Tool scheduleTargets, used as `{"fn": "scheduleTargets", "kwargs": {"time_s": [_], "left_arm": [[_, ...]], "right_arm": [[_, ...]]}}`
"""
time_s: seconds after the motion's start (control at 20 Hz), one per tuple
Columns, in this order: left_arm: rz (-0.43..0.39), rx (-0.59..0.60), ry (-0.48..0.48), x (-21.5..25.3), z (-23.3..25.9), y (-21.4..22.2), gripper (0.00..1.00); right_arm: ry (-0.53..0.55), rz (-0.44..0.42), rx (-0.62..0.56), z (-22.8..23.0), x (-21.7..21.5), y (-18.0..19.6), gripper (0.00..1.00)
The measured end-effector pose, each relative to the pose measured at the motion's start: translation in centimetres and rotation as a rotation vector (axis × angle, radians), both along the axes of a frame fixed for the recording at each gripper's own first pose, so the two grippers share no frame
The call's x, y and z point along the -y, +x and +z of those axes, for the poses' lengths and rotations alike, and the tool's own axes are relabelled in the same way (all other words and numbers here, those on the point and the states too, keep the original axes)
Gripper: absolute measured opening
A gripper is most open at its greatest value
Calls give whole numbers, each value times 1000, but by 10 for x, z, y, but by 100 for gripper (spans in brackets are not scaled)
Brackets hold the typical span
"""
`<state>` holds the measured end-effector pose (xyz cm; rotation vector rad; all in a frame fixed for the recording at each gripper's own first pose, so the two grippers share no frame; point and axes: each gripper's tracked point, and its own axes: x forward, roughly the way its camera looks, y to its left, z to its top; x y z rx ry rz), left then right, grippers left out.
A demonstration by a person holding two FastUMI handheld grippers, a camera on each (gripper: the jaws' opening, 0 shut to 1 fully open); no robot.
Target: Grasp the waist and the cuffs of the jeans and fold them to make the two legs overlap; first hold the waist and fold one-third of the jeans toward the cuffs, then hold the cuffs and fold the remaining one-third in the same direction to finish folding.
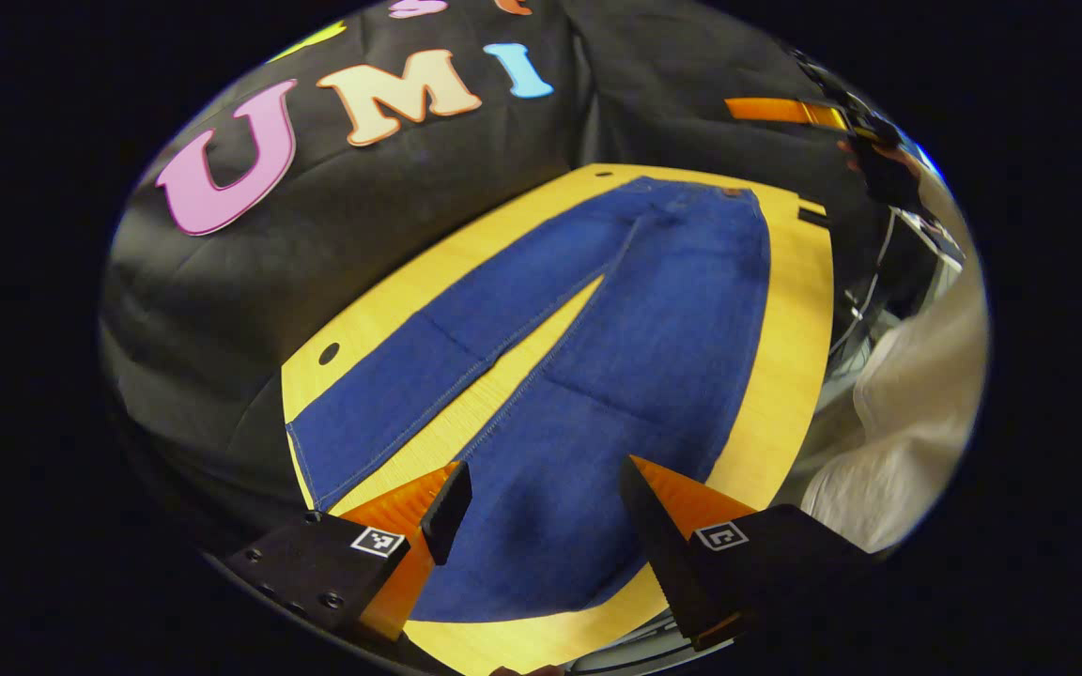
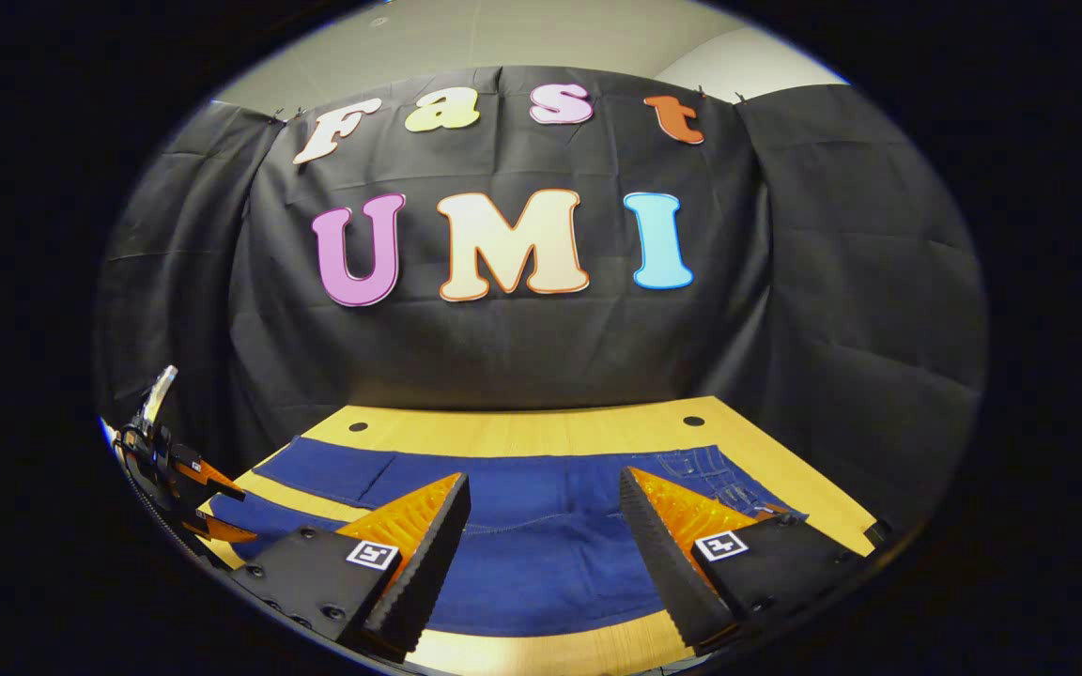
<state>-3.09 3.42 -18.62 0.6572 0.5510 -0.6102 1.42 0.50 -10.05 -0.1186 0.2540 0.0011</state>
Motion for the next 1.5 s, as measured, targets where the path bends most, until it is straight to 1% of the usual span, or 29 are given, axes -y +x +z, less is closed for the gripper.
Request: {"fn": "scheduleTargets", "kwargs": {"time_s": [0.05, 0.1, 0.15, 0.3, 0.45, 0.55, 0.7, 0.85, 0.9, 0.95, 1.0, 1.05, 1.1, 1.15, 1.3, 1.35, 1.4, 1.5], "left_arm": [[-15, -20, 25, -2, -7, -5, 96], [-32, -45, 55, -6, -15, -9, 96], [-48, -69, 81, -10, -22, -11, 96], [-105, -171, 159, -22, -44, -29, 96], [-156, -264, 265, -41, -57, -46, 96], [-167, -311, 327, -57, -66, -52, 96], [-157, -359, 400, -79, -76, -54, 96], [-153, -398, 428, -87, -83, -54, 96], [-154, -400, 426, -84, -83, -53, 96], [-152, -410, 433, -89, -83, -54, 96], [-155, -427, 431, -88, -84, -55, 96], [-159, -445, 436, -86, -86, -57, 96], [-167, -458, 440, -86, -86, -56, 95], [-168, -478, 443, -87, -89, -56, 93], [-160, -532, 447, -87, -90, -55, 93], [-168, -534, 454, -87, -90, -53, 94], [-176, -537, 460, -86, -90, -53, 95], [-172, -545, 465, -85, -89, -55, 95]], "right_arm": [[3, 5, -16, -6, -1, 0, 98], [4, 12, -30, -11, -3, -1, 94], [5, 17, -41, -15, -4, -2, 98], [4, 32, -70, -25, -6, -4, 99], [0, 42, -91, -33, -5, -5, 99], [-2, 42, -103, -36, -2, -5, 99], [3, 38, -120, -41, 2, -3, 99], [4, 32, -135, -46, 4, -4, 99], [4, 31, -136, -45, 5, -4, 94], [3, 30, -135, -45, 6, -3, 98], [2, 30, -136, -45, 6, -2, 94], [0, 30, -137, -46, 6, -1, 94], [-1, 30, -138, -45, 6, -1, 98], [-2, 30, -138, -46, 6, 0, 94], [-6, 30, -142, -47, 7, 0, 94], [-7, 30, -142, -48, 8, 0, 94], [-7, 28, -144, -49, 9, -1, 98], [-3, 24, -152, -52, 11, -1, 98]]}}
